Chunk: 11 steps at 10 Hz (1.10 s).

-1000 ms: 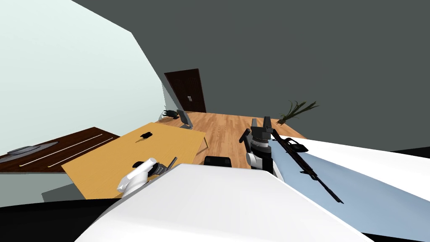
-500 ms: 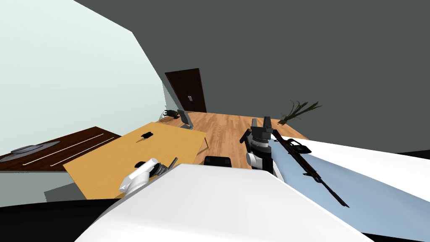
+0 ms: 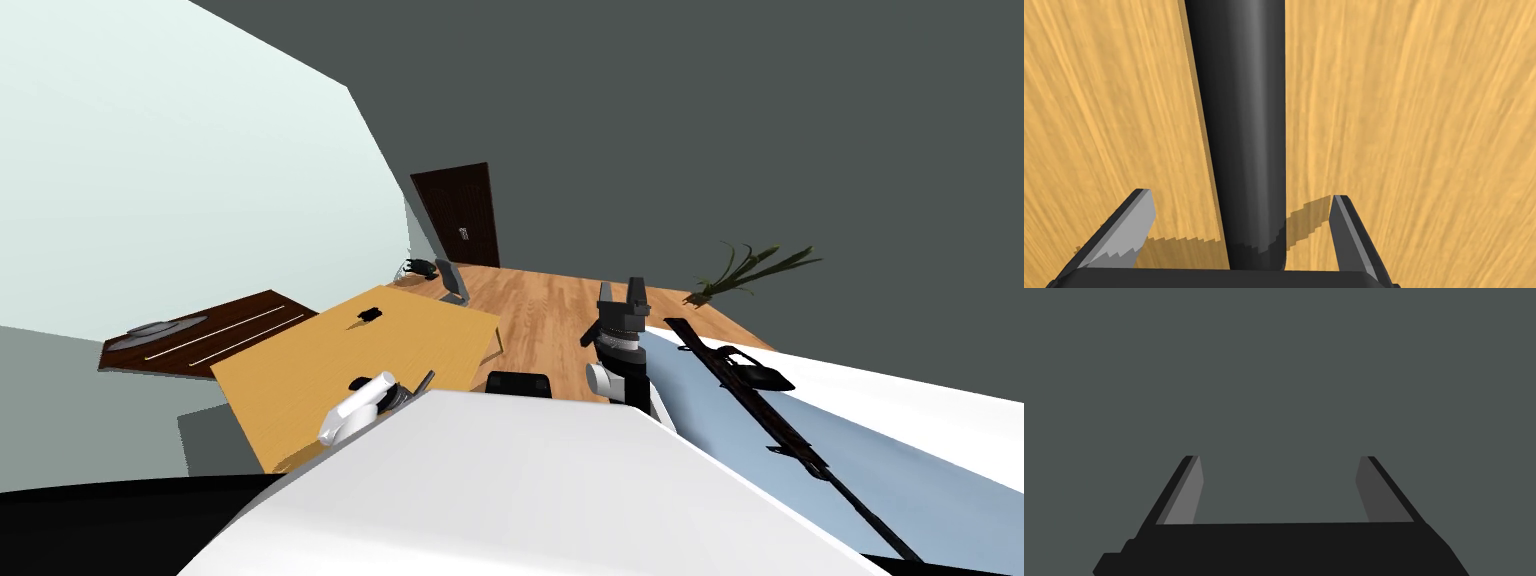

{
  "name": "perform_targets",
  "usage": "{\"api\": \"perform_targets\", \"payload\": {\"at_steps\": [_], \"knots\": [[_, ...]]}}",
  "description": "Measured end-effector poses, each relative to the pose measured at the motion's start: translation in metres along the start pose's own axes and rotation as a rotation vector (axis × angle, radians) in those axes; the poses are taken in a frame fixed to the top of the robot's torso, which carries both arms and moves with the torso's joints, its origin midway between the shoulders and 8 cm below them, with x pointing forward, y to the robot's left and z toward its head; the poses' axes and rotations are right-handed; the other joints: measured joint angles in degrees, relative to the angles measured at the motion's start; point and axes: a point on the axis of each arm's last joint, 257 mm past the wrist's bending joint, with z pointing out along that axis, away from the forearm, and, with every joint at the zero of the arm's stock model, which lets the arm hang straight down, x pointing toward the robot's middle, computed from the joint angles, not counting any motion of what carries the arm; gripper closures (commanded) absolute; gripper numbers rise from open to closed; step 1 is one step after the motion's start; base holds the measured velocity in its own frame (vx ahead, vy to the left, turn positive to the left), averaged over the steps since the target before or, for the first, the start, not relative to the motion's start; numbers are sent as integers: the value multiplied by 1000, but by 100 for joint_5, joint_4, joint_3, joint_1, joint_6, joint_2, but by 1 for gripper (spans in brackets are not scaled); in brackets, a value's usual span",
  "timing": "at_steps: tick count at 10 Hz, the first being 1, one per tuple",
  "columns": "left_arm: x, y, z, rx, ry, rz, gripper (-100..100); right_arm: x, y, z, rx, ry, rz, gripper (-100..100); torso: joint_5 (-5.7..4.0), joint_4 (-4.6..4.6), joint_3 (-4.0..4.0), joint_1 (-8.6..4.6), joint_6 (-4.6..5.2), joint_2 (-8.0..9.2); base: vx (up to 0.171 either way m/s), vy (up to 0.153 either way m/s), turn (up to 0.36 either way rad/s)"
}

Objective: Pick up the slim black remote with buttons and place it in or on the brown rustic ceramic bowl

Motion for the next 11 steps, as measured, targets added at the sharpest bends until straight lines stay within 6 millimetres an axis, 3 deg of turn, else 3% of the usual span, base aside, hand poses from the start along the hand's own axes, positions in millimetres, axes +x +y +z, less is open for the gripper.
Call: {"api": "perform_targets", "payload": {"at_steps": [3, 4, 8, 9, 10, 11], "knots": [[23, 17, 4, 2, 8, 33, -100, 0, 0, 0, 0, 0, 0, 0, -1, 0, -1, -3, 1, -2, 25, 55, 80], [23, 18, 4, 2, 8, 34, 100, 0, 0, 0, 0, 0, 0, 0, -3, 1, 2, -14, 2, 3, 0, 0, 0], [23, 21, 5, -7, 8, 32, 100, 0, 0, 0, 0, 0, 0, 0, 8, 0, -2, 21, 8, -3, 0, -2, 1], [23, 21, 5, -7, 8, 33, 0, 0, 0, 0, 0, 0, 0, 0, 8, 0, -2, 21, 8, -3, 0, 0, 0], [23, 21, 5, -7, 8, 33, 100, 0, 0, 0, 0, 0, 0, 0, 7, 0, -2, 21, 8, -3, -20, -50, -160], [16, 16, 4, -4, 5, 23, 100, 0, 0, 0, 0, 0, 0, 0, 4, 2, 1, 6, 13, 2, -35, -72, -192]]}}
